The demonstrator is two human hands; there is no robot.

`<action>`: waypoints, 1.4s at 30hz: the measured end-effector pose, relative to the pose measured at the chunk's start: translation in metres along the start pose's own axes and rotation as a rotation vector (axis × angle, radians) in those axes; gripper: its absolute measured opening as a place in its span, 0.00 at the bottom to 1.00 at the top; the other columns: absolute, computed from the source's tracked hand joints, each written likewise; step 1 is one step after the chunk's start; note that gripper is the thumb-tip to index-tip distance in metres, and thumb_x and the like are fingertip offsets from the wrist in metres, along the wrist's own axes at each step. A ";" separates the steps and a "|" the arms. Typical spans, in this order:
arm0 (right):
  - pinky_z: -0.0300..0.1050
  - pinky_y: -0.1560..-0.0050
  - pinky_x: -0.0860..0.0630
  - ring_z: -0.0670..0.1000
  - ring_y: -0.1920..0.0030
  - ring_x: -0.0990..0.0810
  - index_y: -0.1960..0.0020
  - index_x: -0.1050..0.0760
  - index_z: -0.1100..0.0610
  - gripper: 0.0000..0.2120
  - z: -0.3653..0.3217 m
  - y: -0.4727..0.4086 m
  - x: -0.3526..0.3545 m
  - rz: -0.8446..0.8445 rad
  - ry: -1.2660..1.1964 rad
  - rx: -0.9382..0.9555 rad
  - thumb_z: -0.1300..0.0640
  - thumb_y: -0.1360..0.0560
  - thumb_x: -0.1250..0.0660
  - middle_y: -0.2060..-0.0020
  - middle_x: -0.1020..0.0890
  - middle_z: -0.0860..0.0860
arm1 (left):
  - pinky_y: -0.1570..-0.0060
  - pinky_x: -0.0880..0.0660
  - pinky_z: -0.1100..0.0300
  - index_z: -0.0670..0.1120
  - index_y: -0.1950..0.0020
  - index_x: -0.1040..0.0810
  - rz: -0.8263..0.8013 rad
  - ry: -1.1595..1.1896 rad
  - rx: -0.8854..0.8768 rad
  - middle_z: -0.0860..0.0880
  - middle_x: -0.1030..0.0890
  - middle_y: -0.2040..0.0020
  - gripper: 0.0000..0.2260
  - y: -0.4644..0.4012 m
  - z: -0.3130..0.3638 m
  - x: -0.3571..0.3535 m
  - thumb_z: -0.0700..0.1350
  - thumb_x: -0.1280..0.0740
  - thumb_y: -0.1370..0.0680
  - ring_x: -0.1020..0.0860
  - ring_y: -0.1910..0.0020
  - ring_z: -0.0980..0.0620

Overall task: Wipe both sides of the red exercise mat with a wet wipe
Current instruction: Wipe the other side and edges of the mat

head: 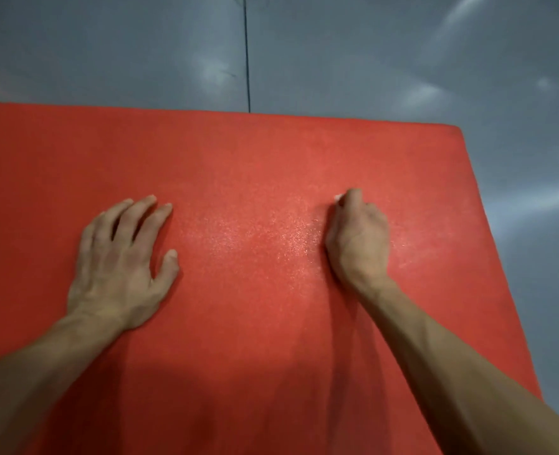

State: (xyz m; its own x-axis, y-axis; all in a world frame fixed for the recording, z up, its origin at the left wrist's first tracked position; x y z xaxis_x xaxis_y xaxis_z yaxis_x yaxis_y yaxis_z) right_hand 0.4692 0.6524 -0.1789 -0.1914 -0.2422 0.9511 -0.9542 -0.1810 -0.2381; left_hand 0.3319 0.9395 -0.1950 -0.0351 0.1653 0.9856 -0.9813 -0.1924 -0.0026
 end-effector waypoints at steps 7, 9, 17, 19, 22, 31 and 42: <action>0.53 0.60 0.32 0.61 0.65 0.24 0.52 0.30 0.56 0.06 -0.003 -0.033 -0.005 -0.079 0.065 0.305 0.54 0.21 0.38 0.67 0.22 0.57 | 0.28 0.39 0.37 0.47 0.24 0.30 -0.008 0.031 0.015 0.45 0.32 0.24 0.30 -0.005 -0.003 0.004 0.56 0.43 0.25 0.35 0.25 0.40; 0.57 0.61 0.29 0.66 0.65 0.22 0.53 0.30 0.59 0.09 0.055 -0.058 0.008 -0.039 0.162 -0.040 0.53 0.23 0.42 0.66 0.21 0.64 | 0.28 0.39 0.37 0.47 0.24 0.29 0.005 0.034 0.010 0.45 0.31 0.24 0.31 -0.006 -0.002 0.003 0.56 0.42 0.25 0.35 0.25 0.39; 0.52 0.61 0.36 0.59 0.65 0.25 0.46 0.26 0.62 0.08 -0.077 -0.033 -0.029 -0.153 -0.010 0.394 0.60 0.24 0.32 0.67 0.21 0.55 | 0.30 0.37 0.37 0.45 0.25 0.27 0.021 0.026 -0.006 0.44 0.30 0.25 0.30 -0.009 -0.003 0.004 0.55 0.41 0.26 0.33 0.27 0.38; 0.52 0.60 0.35 0.59 0.64 0.26 0.49 0.27 0.57 0.07 -0.059 -0.046 -0.027 -0.130 -0.020 0.502 0.59 0.23 0.30 0.67 0.22 0.54 | 0.31 0.36 0.36 0.45 0.25 0.27 0.028 0.035 -0.010 0.44 0.30 0.25 0.30 -0.010 -0.003 0.003 0.55 0.41 0.26 0.33 0.27 0.38; 0.55 0.63 0.29 0.64 0.66 0.23 0.52 0.29 0.58 0.06 0.019 -0.080 -0.010 -0.049 0.103 0.111 0.55 0.22 0.38 0.67 0.21 0.61 | 0.31 0.36 0.36 0.45 0.26 0.26 0.048 0.040 -0.011 0.44 0.29 0.25 0.30 -0.009 -0.002 0.003 0.55 0.40 0.26 0.32 0.27 0.38; 0.49 0.60 0.44 0.59 0.64 0.27 0.44 0.29 0.60 0.10 -0.094 -0.055 -0.042 -0.178 0.001 0.446 0.60 0.23 0.31 0.66 0.22 0.54 | 0.30 0.36 0.36 0.45 0.26 0.26 0.040 0.052 -0.017 0.44 0.28 0.26 0.30 -0.011 -0.003 0.005 0.55 0.40 0.26 0.32 0.28 0.38; 0.53 0.61 0.37 0.65 0.62 0.23 0.48 0.28 0.60 0.06 -0.055 -0.092 -0.036 -0.092 -0.009 -0.012 0.57 0.19 0.39 0.66 0.21 0.61 | 0.28 0.38 0.36 0.45 0.26 0.25 0.001 0.080 0.003 0.44 0.29 0.26 0.30 -0.010 -0.005 0.005 0.56 0.41 0.26 0.32 0.26 0.38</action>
State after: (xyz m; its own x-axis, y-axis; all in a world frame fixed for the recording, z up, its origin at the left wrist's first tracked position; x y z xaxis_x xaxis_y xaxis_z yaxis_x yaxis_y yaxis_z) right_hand 0.5510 0.7299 -0.1809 -0.1008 -0.2335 0.9671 -0.9703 -0.1917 -0.1474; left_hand 0.3410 0.9474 -0.1908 -0.0514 0.2419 0.9689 -0.9807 -0.1957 -0.0032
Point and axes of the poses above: each hand's wrist, its own y-axis away from the middle knuckle, its own x-axis out of the back of the hand, z = x × y, the point moved 2 cm from there along -y, towards the middle knuckle
